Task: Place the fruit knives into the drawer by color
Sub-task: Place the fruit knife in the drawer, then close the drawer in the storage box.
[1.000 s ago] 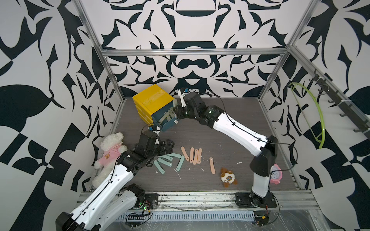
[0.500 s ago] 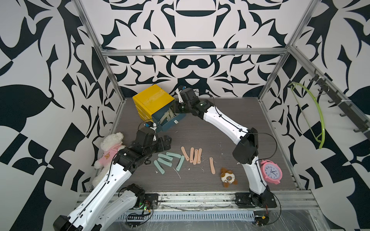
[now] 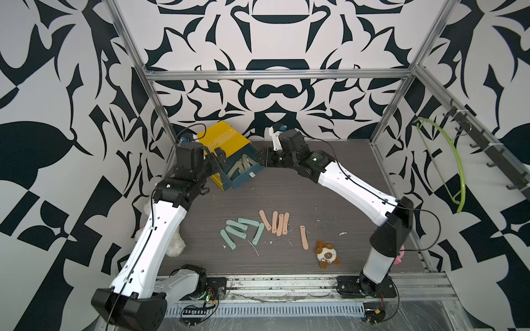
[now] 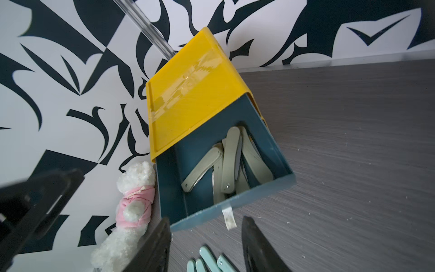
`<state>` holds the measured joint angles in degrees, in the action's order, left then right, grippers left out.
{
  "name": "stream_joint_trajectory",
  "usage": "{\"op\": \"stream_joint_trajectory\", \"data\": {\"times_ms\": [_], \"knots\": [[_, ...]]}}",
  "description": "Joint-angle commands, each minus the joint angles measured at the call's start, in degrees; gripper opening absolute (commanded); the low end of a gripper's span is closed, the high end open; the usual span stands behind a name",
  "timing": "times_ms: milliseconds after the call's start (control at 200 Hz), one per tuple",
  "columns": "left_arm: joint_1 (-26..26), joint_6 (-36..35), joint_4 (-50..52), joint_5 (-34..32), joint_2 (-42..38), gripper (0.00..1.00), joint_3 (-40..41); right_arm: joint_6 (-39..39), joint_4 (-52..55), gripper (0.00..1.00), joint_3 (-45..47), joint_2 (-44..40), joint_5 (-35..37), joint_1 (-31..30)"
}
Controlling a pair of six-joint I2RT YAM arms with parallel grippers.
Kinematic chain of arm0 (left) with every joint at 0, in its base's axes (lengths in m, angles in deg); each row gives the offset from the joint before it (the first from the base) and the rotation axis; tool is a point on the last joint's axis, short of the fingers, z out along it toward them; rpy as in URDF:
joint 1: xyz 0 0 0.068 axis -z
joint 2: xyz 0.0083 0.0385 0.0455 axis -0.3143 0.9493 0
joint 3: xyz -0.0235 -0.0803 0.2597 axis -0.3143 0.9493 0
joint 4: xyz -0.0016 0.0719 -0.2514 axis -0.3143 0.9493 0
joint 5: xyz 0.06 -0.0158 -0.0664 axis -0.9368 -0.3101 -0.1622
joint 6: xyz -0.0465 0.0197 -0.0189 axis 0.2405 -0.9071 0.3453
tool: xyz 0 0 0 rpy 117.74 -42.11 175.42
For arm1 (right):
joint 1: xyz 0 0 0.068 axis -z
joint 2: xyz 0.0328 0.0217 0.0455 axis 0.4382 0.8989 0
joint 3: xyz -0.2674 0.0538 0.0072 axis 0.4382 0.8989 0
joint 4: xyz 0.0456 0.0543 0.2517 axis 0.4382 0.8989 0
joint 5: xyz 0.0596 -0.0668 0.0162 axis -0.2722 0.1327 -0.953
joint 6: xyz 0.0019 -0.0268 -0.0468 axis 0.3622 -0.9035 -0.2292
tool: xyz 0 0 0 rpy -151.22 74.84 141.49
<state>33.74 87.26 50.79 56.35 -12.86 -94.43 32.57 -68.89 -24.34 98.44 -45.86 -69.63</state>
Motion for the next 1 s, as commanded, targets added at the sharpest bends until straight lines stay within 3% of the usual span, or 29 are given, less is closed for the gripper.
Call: {"op": "stream_joint_trajectory", "data": {"times_ms": [0, 130, 290, 995], "knots": [[-0.84, -2.47, -1.1, -5.86, 5.54, 0.99, -4.18, 4.99, -7.18, 0.51, 7.4, -3.92, -0.01, -0.85], [-3.6, -1.96, -0.13, -5.87, 13.42, 0.99, -7.31, 9.14, -11.18, 0.51, 14.07, -5.26, 0.23, -1.08], [-6.11, -0.62, 1.16, -4.74, 18.66, 0.99, -8.58, 12.62, -14.14, 0.51, 15.38, -2.37, 0.9, -1.32], [-7.21, 1.05, -0.06, 2.21, 20.35, 0.99, -3.08, 21.98, -22.35, 0.51, -3.93, 20.05, -0.26, 0.44]]}}
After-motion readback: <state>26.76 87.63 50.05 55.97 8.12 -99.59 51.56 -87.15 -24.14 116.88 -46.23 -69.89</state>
